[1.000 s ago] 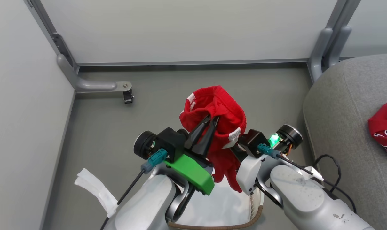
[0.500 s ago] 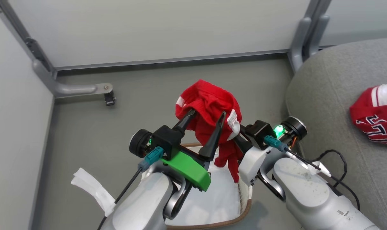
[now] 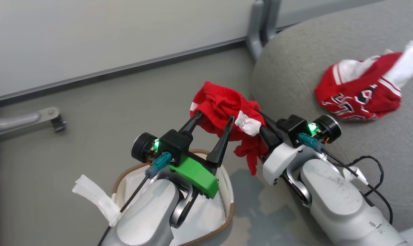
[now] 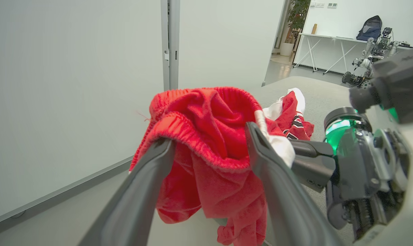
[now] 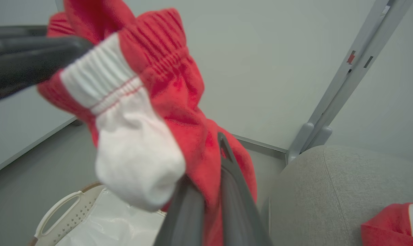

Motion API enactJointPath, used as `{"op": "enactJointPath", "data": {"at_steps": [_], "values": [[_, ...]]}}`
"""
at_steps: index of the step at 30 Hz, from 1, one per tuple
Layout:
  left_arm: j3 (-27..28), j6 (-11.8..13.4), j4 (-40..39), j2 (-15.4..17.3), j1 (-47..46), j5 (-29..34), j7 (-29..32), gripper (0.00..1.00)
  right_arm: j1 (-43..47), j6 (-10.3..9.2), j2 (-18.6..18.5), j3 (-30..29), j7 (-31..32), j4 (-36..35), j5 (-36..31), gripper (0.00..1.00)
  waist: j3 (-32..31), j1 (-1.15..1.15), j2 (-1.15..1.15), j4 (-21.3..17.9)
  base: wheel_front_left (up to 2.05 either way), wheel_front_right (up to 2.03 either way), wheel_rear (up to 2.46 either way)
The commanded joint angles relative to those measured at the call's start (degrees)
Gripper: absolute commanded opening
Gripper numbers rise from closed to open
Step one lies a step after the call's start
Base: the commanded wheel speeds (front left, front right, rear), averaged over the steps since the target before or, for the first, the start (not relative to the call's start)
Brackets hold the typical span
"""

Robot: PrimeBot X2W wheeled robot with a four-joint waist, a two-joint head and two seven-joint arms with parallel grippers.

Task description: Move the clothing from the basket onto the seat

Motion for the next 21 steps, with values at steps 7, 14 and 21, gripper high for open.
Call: {"op": "enactJointPath", "data": {"at_steps": [7,14,21], "values": [[1.0,-1.3,2.6,0.2,-1.3,1.8,0.0,1.00,2.3,-0.08,0.5,-8.4,-0.3,-2.9,-0.7,0.00,3.0,0.00,0.00,-13.8,0.00,0.00,0.00],[1.8,-1.9,4.0,0.4,-0.7,2.6,0.0,1.00,4.2,-0.08,1.3,-13.0,-0.3,-4.6,-1.7,0.00,3.1,0.00,0.00,-18.8,0.00,0.00,0.00],[0.1,-2.8,5.5,0.3,-2.2,2.4,0.0,1.00,6.9,-0.08,1.4,-18.1,-0.3,-6.8,-2.7,0.00,4.0,0.00,0.00,-19.9,0.00,0.00,0.00]]}}
